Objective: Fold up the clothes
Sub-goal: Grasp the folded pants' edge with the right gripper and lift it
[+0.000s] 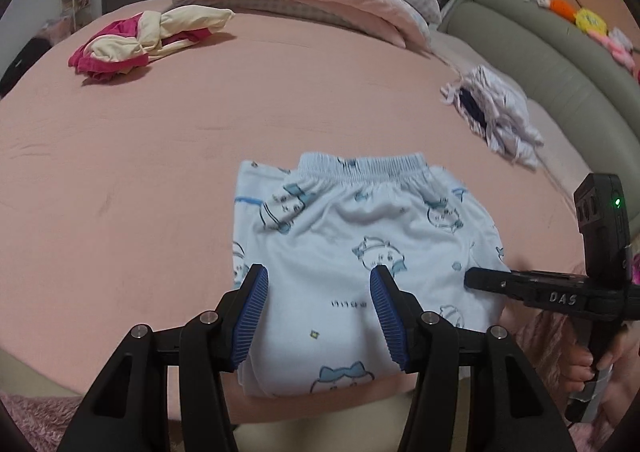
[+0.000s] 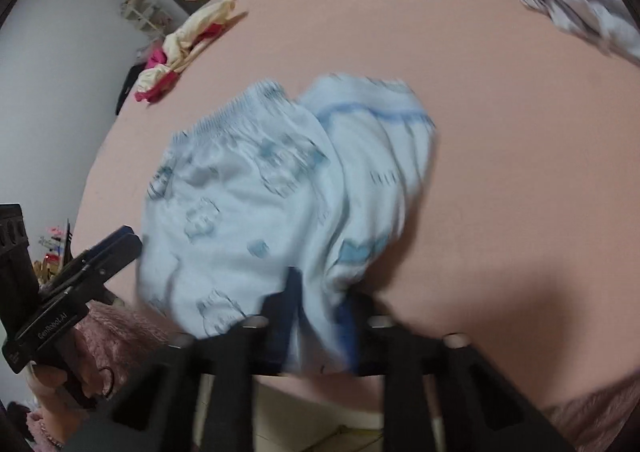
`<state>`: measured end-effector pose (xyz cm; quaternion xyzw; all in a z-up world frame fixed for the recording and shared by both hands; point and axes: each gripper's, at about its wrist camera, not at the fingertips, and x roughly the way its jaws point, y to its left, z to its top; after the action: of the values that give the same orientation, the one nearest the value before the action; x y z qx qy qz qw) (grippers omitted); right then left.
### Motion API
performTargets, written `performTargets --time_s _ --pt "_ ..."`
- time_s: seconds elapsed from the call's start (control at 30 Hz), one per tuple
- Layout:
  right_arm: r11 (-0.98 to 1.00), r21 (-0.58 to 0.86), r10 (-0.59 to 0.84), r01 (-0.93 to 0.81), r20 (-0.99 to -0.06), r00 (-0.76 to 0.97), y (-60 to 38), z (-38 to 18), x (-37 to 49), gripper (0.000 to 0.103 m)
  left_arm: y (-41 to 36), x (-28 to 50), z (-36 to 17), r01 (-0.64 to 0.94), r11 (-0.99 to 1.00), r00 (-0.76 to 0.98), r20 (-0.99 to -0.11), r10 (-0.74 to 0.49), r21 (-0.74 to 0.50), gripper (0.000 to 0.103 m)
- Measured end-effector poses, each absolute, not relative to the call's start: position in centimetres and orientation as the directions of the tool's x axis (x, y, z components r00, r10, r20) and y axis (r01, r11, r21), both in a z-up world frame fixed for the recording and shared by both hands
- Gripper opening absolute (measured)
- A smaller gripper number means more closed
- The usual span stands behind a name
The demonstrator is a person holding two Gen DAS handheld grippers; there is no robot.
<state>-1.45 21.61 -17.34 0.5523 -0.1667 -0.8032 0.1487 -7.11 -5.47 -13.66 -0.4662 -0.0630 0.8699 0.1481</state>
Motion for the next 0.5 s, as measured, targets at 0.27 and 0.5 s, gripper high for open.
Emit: performTargets --time_s 0.27,0.5 --pt "-0.817 0.536 -0.576 0.211 -0.747 -0.332 16.8 -15.9 -2.8 0.015 -9.6 -6.5 -14.9 -0.124 -0.904 -0.520 -0.749 0.411 -0.410 0.051" --pt "-0.719 0.658 -0.695 0.223 -0.671 -0.259 14.2 -18.1 -2.2 0.029 -9.8 -7.5 -14.8 -0.149 -0.777 -0.481 -0.642 0.598 -0.612 0.050"
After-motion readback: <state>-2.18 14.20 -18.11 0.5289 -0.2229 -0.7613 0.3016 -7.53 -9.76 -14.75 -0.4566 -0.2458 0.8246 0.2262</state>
